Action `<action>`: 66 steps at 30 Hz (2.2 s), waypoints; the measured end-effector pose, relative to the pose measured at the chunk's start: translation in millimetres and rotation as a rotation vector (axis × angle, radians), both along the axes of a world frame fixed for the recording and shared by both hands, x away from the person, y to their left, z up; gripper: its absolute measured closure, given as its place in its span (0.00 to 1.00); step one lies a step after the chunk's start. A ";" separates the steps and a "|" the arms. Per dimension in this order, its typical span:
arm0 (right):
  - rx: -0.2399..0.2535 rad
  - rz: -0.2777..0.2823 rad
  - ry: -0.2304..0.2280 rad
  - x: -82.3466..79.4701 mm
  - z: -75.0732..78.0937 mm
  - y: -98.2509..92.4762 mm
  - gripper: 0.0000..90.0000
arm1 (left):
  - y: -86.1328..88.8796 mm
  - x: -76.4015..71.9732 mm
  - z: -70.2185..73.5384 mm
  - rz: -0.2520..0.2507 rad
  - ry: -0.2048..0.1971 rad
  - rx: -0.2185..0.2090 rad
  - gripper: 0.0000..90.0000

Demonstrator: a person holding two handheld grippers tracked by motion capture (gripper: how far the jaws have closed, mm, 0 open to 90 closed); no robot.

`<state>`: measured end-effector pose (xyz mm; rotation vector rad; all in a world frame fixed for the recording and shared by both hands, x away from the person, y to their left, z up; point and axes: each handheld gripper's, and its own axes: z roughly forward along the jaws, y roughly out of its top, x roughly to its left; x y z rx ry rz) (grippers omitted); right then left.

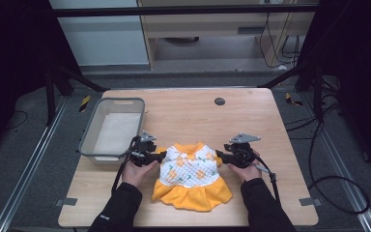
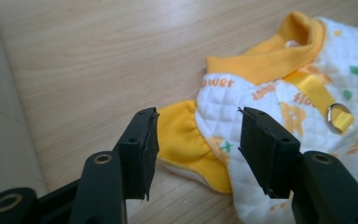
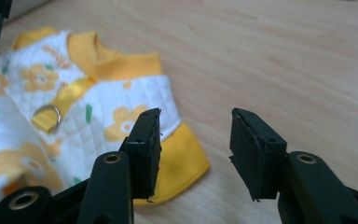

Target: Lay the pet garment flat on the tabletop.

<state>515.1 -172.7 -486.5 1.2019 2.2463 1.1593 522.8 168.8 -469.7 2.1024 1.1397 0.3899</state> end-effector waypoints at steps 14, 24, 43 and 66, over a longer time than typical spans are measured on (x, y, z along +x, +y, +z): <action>-0.076 0.054 0.054 -2.4 -14.5 14.3 0.86 | -6.2 -6.0 -21.8 0.004 0.058 -0.006 0.74; -0.047 0.058 0.084 -5.6 -5.8 14.6 0.96 | -5.7 -11.4 -10.4 0.005 0.020 -0.046 0.91; -0.026 -0.118 -0.312 16.6 84.9 7.8 0.75 | -24.8 29.8 92.4 0.122 -0.324 -0.054 0.59; 0.021 0.021 -0.147 -60.8 69.3 -15.9 0.64 | 22.8 -60.9 50.5 -0.053 -0.187 0.027 0.52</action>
